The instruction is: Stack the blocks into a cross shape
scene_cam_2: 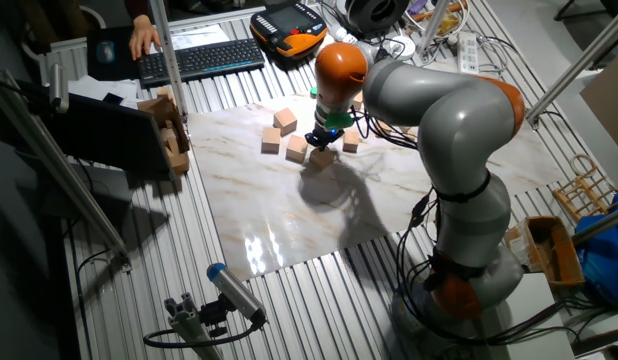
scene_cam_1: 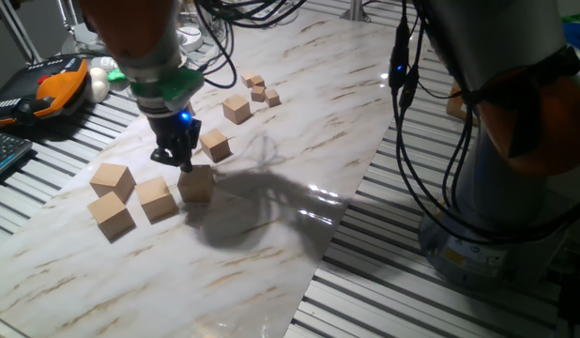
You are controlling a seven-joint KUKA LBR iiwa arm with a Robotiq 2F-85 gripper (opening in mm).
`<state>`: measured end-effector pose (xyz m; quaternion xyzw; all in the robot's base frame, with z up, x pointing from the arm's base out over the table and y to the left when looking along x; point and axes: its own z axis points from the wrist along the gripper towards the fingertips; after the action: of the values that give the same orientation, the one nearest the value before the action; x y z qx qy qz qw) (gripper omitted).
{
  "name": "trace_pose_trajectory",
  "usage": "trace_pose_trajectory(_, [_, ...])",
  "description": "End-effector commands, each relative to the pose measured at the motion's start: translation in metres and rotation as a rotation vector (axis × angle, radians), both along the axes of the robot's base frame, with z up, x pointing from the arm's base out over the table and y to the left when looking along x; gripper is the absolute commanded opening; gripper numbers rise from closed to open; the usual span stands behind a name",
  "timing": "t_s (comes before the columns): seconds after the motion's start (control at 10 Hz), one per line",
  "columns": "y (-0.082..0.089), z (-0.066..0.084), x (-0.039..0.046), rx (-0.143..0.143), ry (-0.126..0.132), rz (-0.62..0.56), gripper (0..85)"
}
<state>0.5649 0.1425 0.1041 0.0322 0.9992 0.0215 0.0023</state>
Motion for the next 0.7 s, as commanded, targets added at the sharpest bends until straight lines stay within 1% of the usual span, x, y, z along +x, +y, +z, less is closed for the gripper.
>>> trace_pose_trajectory(0.0, [-0.0002, -0.0003, 0.0, 0.011, 0.0, -0.27, 0.0])
trace_pose_trajectory(0.1, [-0.0002, -0.0003, 0.0, 0.051, 0.016, -0.36, 0.0])
trace_pose_trajectory(0.2, [-0.0002, -0.0003, 0.0, 0.077, 0.034, -0.421, 0.0])
trace_pose_trajectory(0.4, [-0.0002, -0.0003, 0.0, 0.073, 0.029, -0.471, 0.0])
trace_pose_trajectory(0.5, [-0.0002, -0.0003, 0.0, 0.079, 0.045, -0.499, 0.0])
trace_pose_trajectory(0.6, [0.0081, 0.0064, 0.0035, 0.07, 0.055, -0.523, 0.0])
